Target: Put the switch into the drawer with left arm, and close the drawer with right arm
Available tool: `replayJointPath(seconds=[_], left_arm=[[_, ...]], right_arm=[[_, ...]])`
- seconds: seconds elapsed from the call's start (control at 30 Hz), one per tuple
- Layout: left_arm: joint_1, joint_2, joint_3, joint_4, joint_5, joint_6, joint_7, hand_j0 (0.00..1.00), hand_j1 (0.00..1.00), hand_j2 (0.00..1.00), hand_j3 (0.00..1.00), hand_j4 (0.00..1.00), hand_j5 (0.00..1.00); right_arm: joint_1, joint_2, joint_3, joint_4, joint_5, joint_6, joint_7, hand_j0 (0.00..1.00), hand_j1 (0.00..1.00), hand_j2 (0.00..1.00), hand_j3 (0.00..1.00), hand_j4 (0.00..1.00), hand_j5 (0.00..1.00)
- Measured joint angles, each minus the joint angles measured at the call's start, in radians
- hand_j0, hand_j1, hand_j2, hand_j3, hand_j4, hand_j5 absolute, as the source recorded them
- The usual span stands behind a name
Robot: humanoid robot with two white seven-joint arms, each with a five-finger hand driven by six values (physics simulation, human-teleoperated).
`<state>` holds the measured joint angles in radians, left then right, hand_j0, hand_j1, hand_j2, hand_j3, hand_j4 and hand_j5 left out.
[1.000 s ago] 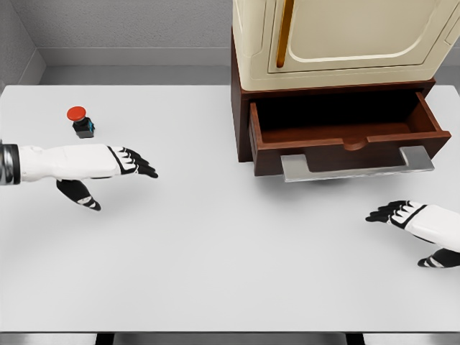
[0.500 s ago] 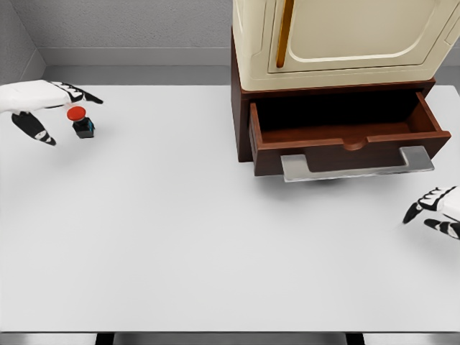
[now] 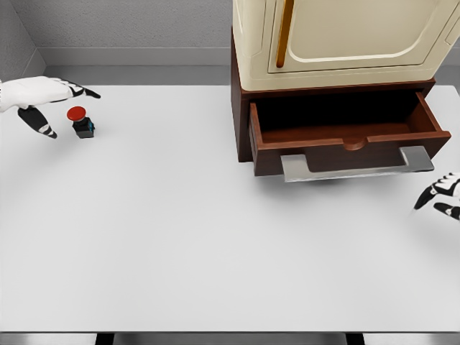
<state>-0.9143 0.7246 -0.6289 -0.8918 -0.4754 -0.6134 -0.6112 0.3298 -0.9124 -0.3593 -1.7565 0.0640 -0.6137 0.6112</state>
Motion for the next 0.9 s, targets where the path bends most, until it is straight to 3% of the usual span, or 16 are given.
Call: replayJointPath(seconds=[0.47, 0.9], left_arm=[[0.002, -0.072, -0.006, 0.001, -0.196, 0.000, 0.000, 0.99, 0.99, 0.99, 0.99, 0.99, 0.99], [0.002, -0.090, -0.007, 0.022, -0.250, 0.000, 0.000, 0.98, 0.98, 0.98, 0.98, 0.98, 0.98]], right_arm=[[0.000, -0.002, 0.003, -0.001, -0.011, 0.000, 0.000, 0.51, 0.51, 0.51, 0.51, 0.51, 0.51], [-0.002, -0.002, 0.003, -0.001, -0.011, 0.000, 0.000, 0.51, 0.51, 0.51, 0.51, 0.51, 0.51]])
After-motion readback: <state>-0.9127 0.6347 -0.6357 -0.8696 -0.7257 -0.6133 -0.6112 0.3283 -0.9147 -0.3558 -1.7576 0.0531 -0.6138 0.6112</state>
